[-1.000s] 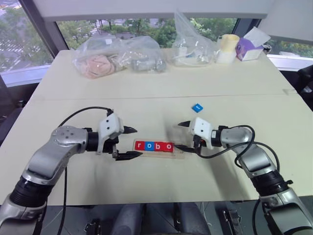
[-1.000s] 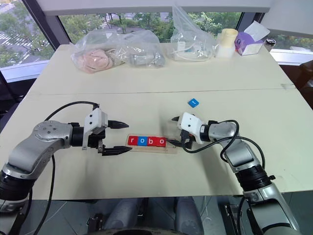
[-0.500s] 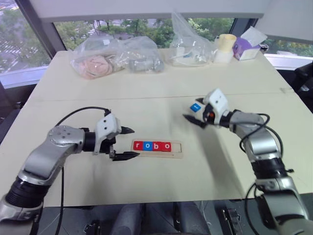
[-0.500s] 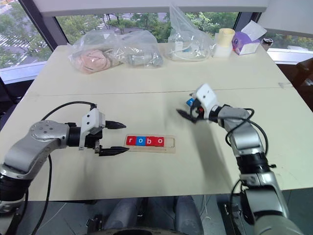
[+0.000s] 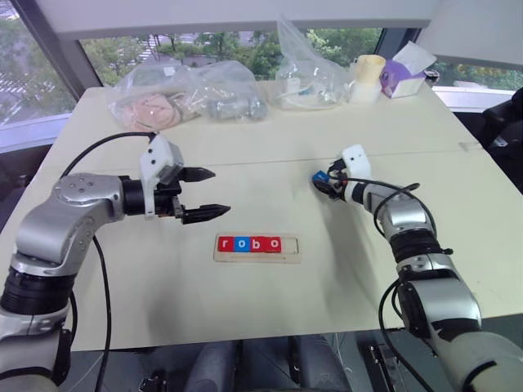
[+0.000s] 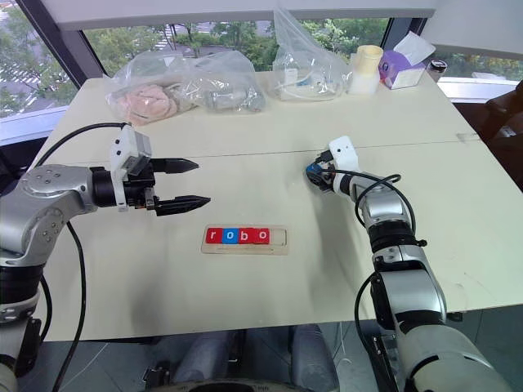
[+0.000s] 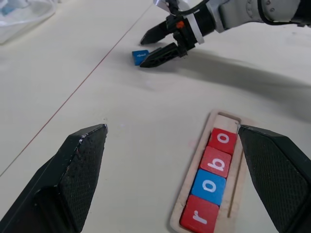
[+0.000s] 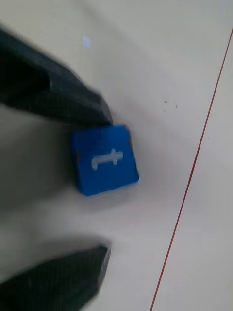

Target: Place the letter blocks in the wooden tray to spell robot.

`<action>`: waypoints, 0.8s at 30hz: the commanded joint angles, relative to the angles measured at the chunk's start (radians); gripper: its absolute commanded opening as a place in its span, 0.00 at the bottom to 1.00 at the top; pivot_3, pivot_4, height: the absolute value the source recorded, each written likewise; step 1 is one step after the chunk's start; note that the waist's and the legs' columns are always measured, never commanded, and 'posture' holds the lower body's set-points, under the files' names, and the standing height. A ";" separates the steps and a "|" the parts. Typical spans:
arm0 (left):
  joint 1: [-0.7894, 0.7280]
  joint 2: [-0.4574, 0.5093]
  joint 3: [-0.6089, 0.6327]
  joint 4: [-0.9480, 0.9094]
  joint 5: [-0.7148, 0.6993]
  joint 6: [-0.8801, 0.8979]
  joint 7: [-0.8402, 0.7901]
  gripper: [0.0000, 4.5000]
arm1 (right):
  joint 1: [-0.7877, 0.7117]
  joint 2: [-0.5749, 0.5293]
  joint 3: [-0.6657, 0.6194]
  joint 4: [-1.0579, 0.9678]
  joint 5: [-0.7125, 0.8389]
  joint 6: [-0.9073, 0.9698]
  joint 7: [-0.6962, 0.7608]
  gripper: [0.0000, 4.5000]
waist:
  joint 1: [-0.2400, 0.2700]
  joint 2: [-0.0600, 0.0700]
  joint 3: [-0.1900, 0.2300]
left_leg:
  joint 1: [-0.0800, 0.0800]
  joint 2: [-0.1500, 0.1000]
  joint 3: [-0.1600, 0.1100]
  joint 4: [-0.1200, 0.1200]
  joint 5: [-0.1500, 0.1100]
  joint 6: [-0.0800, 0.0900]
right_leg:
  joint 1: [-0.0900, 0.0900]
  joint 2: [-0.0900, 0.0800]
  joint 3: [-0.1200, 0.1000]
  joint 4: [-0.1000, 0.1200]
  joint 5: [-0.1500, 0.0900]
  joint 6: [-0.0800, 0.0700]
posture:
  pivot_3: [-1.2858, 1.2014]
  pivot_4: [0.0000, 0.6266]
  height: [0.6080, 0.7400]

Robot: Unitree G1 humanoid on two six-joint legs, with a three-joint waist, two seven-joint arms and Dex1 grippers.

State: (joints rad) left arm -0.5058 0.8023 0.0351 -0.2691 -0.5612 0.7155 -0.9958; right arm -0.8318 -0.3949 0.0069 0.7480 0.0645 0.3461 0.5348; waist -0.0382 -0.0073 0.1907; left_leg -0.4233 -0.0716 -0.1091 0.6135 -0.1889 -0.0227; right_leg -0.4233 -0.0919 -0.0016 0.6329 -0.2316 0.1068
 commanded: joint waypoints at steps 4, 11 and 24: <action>0.010 -0.002 0.026 -0.043 -0.018 -0.002 0.027 1.00 | -0.003 0.001 0.015 -0.023 -0.022 -0.044 0.010 0.27 | -0.002 0.000 0.000 | 0.001 0.000 0.000 0.000 0.000 0.000 | 0.001 0.000 0.000 0.000 0.000 0.000 | 0.52 0.24 1.00; 0.045 -0.010 -0.022 -0.101 -0.010 -0.016 0.031 1.00 | 0.157 0.028 -0.149 -0.554 0.034 0.228 -0.229 0.27 | 0.003 0.000 0.000 | -0.001 0.000 -0.001 -0.001 0.000 0.000 | -0.001 0.000 0.001 0.001 0.000 0.000 | 0.52 0.24 1.00; 0.053 -0.088 -0.198 -0.123 0.049 -0.067 -0.009 1.00 | 0.565 0.316 -0.130 -1.602 0.053 1.143 -0.511 0.27 | 0.024 0.002 -0.001 | 0.000 0.001 -0.002 0.001 0.000 -0.001 | -0.001 0.001 0.002 0.000 -0.002 -0.006 | 0.52 0.24 1.00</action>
State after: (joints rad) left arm -0.4399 0.7074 -0.1498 -0.3876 -0.5320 0.6795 -0.9860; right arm -0.2739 -0.0725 -0.1346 -0.7822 0.1053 1.4407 0.0218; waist -0.0144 -0.0055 0.1896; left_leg -0.4228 -0.0705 -0.1104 0.6138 -0.1887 -0.0233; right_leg -0.4241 -0.0913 0.0004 0.6330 -0.2334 0.1006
